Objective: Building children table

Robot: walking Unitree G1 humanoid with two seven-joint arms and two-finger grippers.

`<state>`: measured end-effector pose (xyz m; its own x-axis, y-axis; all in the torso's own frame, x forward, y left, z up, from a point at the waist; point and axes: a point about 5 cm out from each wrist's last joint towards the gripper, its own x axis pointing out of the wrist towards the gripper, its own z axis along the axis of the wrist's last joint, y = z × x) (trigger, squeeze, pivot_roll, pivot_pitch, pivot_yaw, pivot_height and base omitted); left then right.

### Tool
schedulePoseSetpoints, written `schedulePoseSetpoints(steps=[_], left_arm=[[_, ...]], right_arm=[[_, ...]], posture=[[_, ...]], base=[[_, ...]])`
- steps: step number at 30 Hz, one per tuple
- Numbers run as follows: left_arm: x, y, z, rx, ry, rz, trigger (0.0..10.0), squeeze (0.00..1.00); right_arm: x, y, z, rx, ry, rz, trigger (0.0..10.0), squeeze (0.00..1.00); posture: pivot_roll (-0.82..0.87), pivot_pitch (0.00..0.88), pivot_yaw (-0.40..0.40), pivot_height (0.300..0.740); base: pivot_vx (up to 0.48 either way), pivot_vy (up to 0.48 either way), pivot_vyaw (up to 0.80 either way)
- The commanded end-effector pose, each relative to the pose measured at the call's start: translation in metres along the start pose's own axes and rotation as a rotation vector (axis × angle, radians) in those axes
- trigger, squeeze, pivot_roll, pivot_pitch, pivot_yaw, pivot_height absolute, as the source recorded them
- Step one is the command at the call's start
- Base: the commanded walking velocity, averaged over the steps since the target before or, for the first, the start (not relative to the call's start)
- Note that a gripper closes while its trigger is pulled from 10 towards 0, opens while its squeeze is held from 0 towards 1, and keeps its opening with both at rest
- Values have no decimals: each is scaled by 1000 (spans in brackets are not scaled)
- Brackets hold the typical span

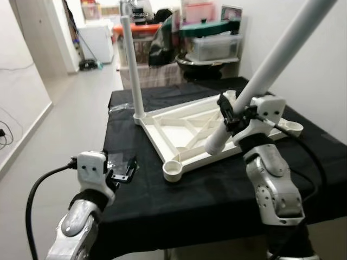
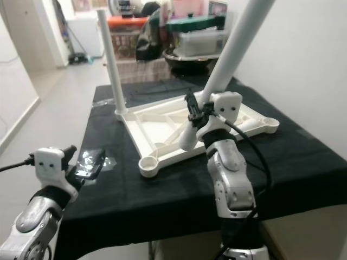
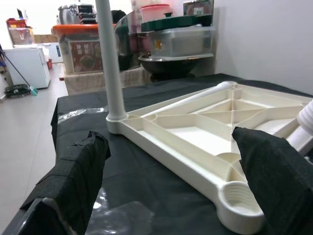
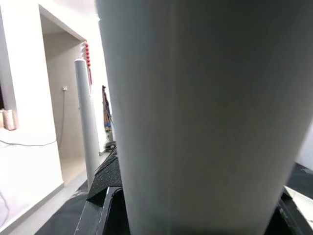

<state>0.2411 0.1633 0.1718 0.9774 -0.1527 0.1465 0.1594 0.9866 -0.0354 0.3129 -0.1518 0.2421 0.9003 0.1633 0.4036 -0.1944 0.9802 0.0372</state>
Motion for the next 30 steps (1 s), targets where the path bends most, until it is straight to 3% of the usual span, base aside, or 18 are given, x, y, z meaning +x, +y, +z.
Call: schedulePoseSetpoints(steps=[1,5,10,16,20,30], left_arm=[[-1,7,-5,16,25,34,10000,0],[1,6,-6,4,24,37,10000,0],[1,6,-8,-5,42,25,10000,0],[4,9,-7,9,36,38,10000,0],[6,14,-6,16,30,63,10000,0],[8,15,-6,18,23,76,10000,0]], right_arm=[[0,5,-2,16,11,24,10000,0],[1,6,-4,13,25,31,10000,0],[1,8,-3,21,24,40,10000,0],[1,7,-6,16,30,28,10000,0],[1,8,-8,31,43,25,10000,0],[0,11,-10,26,38,41,10000,0]], posture=[[35,0,-55,740],[27,0,-52,740],[15,0,-44,740],[18,0,-35,740],[23,0,-35,740],[43,0,-33,740]], base=[[0,0,0],[0,0,0],[0,175,-800],[0,240,0],[0,0,-800],[32,0,0]])
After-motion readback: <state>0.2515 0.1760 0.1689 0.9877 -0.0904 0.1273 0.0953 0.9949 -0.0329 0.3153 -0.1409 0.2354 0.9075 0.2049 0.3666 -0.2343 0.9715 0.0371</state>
